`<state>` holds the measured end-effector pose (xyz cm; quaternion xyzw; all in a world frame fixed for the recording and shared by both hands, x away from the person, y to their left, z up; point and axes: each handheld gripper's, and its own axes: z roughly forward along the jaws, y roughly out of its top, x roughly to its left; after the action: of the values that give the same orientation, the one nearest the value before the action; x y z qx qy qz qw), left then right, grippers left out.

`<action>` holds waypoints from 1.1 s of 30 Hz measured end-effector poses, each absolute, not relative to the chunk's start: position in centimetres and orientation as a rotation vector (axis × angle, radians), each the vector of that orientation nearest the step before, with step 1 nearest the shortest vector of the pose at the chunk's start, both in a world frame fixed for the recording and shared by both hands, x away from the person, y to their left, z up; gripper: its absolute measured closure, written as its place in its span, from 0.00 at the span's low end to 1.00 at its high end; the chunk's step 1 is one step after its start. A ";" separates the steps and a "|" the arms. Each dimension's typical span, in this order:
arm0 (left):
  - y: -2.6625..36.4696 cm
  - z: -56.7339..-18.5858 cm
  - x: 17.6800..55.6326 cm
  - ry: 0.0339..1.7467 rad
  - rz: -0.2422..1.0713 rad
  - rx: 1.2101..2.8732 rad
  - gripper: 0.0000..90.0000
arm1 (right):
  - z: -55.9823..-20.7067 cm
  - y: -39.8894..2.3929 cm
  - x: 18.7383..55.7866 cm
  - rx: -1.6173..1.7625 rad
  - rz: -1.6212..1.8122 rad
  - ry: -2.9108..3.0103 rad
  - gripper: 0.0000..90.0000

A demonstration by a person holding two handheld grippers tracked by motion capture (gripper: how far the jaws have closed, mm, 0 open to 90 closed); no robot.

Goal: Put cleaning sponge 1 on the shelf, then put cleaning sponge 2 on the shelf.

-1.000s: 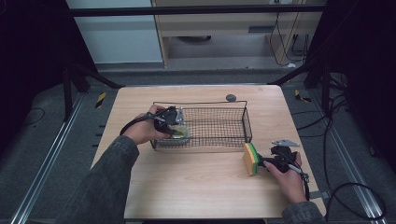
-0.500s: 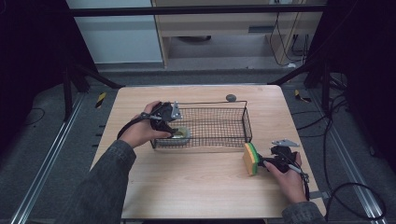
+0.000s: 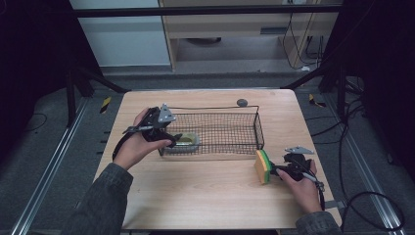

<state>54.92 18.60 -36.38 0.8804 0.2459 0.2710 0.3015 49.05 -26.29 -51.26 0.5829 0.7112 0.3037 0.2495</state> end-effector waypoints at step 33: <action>28.3 -47.0 50.3 1.172 0.634 2.119 0.09 | -48.0 -26.1 42.7 1.504 0.762 2.084 0.26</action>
<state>50.26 28.31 -46.95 0.8039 0.4445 0.2404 0.3137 42.75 -26.07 -47.98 0.5461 0.7568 0.2769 0.2287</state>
